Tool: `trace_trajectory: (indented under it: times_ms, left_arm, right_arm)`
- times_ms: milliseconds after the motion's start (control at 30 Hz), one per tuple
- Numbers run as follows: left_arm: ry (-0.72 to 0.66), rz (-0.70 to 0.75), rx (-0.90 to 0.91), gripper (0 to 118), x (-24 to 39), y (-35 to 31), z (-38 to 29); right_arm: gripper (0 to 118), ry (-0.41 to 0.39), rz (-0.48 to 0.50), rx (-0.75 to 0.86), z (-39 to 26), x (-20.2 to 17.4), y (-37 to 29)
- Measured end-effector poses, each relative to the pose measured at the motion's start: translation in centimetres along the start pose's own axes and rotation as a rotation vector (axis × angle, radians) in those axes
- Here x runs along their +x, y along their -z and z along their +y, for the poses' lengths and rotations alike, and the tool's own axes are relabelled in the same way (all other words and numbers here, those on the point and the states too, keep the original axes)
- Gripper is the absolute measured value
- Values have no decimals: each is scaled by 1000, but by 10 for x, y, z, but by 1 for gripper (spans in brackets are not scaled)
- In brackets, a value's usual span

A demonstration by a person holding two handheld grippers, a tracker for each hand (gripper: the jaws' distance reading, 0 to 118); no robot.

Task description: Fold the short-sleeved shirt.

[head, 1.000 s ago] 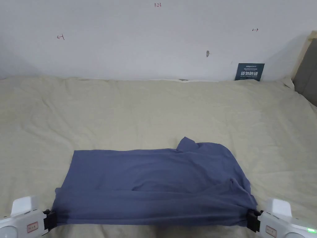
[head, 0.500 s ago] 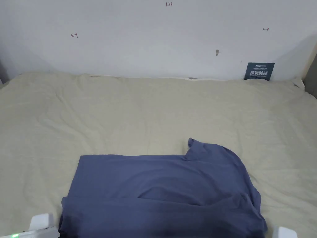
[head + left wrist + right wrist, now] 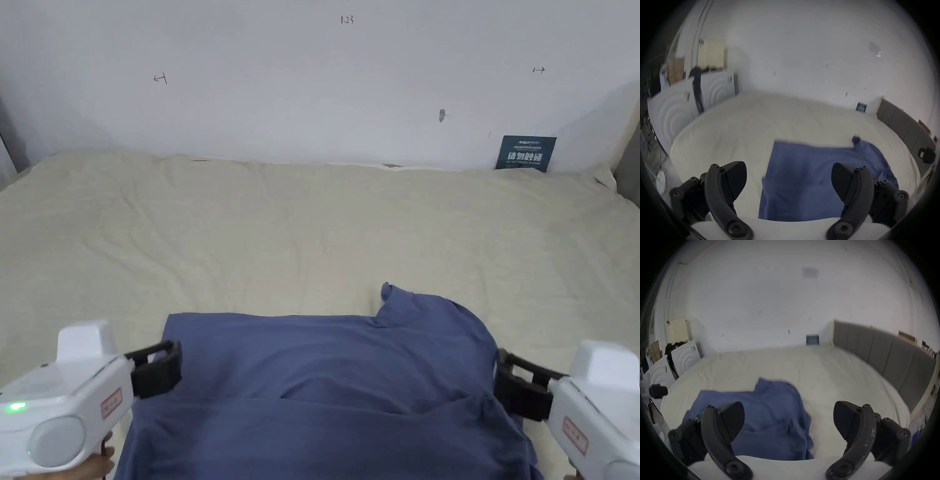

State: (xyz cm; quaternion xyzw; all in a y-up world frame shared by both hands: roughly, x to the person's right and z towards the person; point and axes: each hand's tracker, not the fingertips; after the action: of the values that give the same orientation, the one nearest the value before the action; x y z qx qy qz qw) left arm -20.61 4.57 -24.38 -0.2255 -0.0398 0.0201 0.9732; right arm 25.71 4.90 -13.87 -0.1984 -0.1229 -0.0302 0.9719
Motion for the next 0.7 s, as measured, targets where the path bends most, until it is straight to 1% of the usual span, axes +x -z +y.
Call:
trace_trajectory:
  times_ms: [100,167,200,233,267,300,333,367,400,467,533,633,700]
  left_arm:
    - [65,2,158,109,22,-13,16]
    - [107,18,221,109,35,-16,21]
    - [123,32,241,108,41,-18,22]
    - [126,38,250,105,45,-19,21]
    - [126,31,269,96,49,-19,20]
    - [120,19,291,80,51,-21,17]
    - [114,7,310,46,53,-23,15]
    - [112,-3,320,19,54,-25,13]
    - [107,-10,323,1,54,-25,12]
    - [103,-34,299,0,55,-22,10]
    - [107,-46,273,0,54,-18,9]
    - [94,-30,249,0,50,-9,10]
    - [80,-34,227,0,46,-2,15]
  right_arm:
    - [113,-67,-18,127,19,-17,-14]
    - [112,-90,-27,181,25,-26,-20]
    - [108,-93,-25,202,26,-31,-23]
    - [97,-91,-23,216,27,-34,-25]
    - [85,-92,-17,233,28,-37,-29]
    - [70,-95,-18,249,28,-40,-32]
    - [40,-97,-22,256,26,-40,-32]
    - [14,-100,-19,267,25,-42,-33]
    - [2,-101,-18,274,24,-42,-33]
    - [2,-93,-13,281,23,-44,-31]
    - [2,-75,29,262,24,-42,-29]
    - [2,-80,14,263,23,-40,-23]
    - [2,-74,21,256,25,-38,-16]
